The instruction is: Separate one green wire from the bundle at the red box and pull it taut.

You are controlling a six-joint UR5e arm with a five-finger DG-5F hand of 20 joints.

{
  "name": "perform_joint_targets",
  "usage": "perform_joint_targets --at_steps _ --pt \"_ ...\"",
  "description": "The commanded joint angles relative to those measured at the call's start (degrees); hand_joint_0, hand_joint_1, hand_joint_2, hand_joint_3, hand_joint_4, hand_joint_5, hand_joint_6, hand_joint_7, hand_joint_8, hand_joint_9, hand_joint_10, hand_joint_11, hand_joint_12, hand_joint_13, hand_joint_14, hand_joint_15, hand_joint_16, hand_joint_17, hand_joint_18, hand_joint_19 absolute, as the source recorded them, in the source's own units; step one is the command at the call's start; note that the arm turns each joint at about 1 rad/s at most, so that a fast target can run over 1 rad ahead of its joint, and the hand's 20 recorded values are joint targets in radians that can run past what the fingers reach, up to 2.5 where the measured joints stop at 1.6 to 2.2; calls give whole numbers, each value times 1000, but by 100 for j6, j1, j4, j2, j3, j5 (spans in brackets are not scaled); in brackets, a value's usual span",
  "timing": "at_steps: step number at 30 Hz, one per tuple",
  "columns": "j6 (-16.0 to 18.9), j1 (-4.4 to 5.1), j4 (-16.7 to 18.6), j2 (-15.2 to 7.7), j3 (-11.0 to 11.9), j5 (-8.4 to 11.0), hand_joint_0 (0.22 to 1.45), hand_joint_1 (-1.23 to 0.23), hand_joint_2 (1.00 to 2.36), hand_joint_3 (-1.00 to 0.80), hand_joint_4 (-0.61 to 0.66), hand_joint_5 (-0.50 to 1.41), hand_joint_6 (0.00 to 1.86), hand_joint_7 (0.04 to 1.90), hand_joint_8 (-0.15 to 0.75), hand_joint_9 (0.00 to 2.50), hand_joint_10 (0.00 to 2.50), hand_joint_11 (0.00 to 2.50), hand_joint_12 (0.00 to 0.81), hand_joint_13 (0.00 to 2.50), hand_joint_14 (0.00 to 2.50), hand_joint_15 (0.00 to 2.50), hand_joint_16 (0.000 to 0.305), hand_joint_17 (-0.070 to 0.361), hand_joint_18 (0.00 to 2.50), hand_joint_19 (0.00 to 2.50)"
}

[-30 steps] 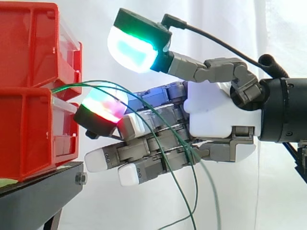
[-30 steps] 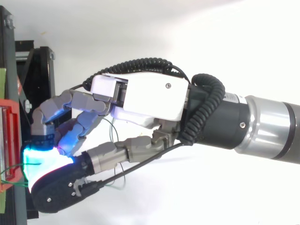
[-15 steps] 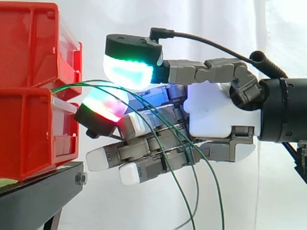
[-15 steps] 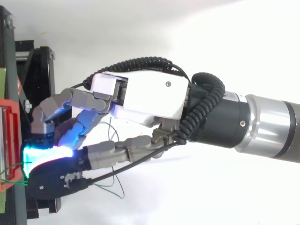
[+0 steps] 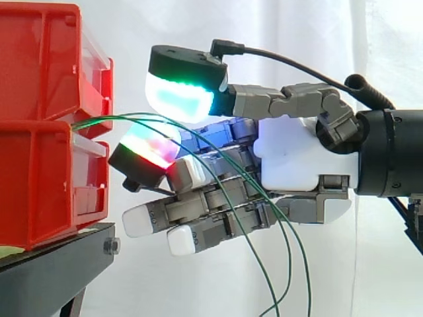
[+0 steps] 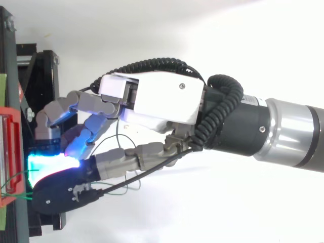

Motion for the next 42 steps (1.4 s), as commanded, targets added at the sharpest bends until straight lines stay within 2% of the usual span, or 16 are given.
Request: perform_joint_targets --at_steps 1,10,13,15,20,23,27,29,42 --pt "0 -2 -76 4 5 -2 591 -639 1019 -193 168 -164 902 1173 341 1056 17 981 324 796 11 328 44 100 839 393" --pt "18 -2 -366 74 58 -2 573 -653 1014 -102 94 -128 882 1229 355 1133 13 887 355 822 11 303 53 120 902 356" --pt "9 -2 -454 136 67 -2 573 -681 1016 -224 146 -143 874 1251 329 1085 16 897 328 785 11 317 46 104 834 399" --pt "-8 -2 -454 171 75 16 539 -670 1005 -427 168 -145 873 1226 324 1085 16 898 329 783 11 321 46 104 832 403" --pt "-26 -2 -463 197 84 7 519 -519 1000 -494 188 -144 853 1175 329 1097 17 879 334 796 11 324 48 107 844 400" --pt "-26 -2 -463 197 84 16 591 -537 1010 -378 179 -140 849 1223 323 1100 17 871 317 800 11 330 45 100 832 418" --pt "-26 7 -472 197 84 16 581 -638 1018 -200 199 -144 863 1327 333 1083 17 889 326 805 11 326 45 102 848 397" --pt "-17 7 -463 197 75 25 581 -676 1021 -143 176 -152 885 1276 336 1066 17 893 331 804 11 328 46 104 855 388" --pt "-35 -2 -481 188 67 34 601 -719 1022 -99 95 -153 899 1230 331 1065 17 913 325 783 11 317 45 102 840 376"
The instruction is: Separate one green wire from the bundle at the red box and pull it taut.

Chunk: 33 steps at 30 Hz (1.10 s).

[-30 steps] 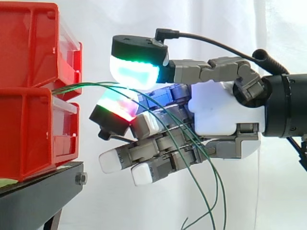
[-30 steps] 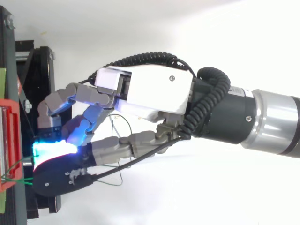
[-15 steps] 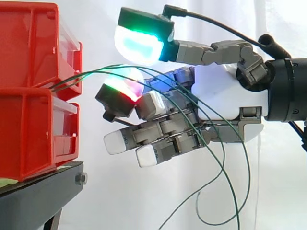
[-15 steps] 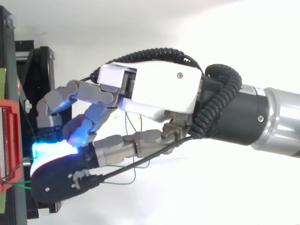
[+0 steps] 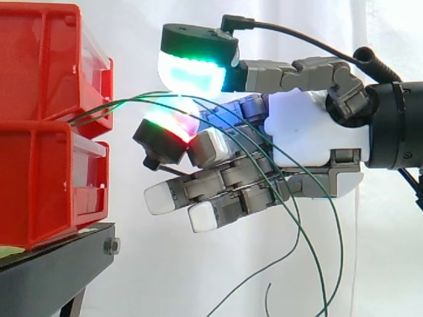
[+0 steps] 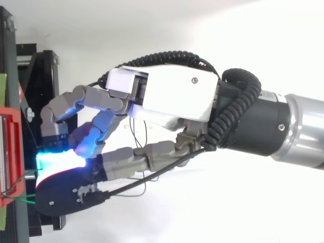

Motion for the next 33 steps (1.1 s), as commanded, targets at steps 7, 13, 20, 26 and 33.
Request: perform_joint_targets --at_steps 7,13,20,26,33 --pt "19 -2 65 3 -259 10 529 -483 1004 -454 186 -156 847 1151 335 1067 17 855 333 773 11 312 47 106 829 392" --pt "10 -2 100 3 -268 36 599 -384 1014 -308 171 -152 830 1172 320 1059 15 829 325 760 12 316 46 103 803 422" --pt "1 15 100 3 -277 36 582 -632 1009 -76 244 -168 847 1099 377 1049 11 823 382 795 9 293 57 129 895 351" --pt "19 15 126 -6 -277 36 588 -655 1010 -74 250 -174 880 1113 383 1056 14 865 378 785 9 301 56 127 885 349" --pt "10 15 144 3 -277 36 603 -685 1014 -203 242 -187 891 1108 351 995 16 895 348 747 10 310 50 112 812 373"
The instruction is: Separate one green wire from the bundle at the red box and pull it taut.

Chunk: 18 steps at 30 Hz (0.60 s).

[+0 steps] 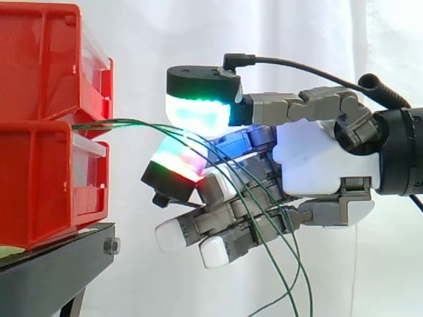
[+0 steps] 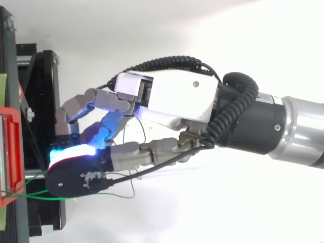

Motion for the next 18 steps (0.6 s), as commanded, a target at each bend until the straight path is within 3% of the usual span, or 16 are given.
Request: perform_joint_targets --at_steps 1,18 --pt "3 0 4 0 -2 0 602 -686 1015 -203 243 -187 891 1107 351 995 16 894 349 746 10 314 50 112 810 377" --pt "12 9 4 0 6 9 609 -725 1018 -206 194 -194 903 1110 337 963 16 910 331 724 12 314 46 103 776 382"
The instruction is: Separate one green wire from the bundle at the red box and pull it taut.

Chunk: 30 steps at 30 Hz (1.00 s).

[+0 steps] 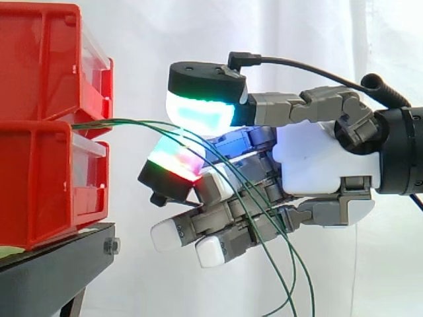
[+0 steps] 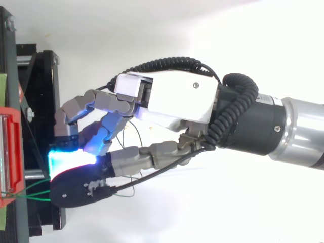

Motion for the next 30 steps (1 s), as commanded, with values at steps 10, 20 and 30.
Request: perform_joint_targets --at_steps 10,20,30 --pt "26 9 -35 0 3 29 591 -714 1017 -128 160 -174 906 1131 350 1064 15 908 342 776 10 315 49 110 835 370" --pt "158 26 -35 0 3 109 531 -565 1005 -445 211 -170 855 1106 342 1055 17 877 337 774 11 321 47 107 822 399" --pt "158 26 -44 0 3 144 593 -712 1021 -124 118 -173 895 1167 334 1028 17 891 327 767 11 309 45 102 807 385"
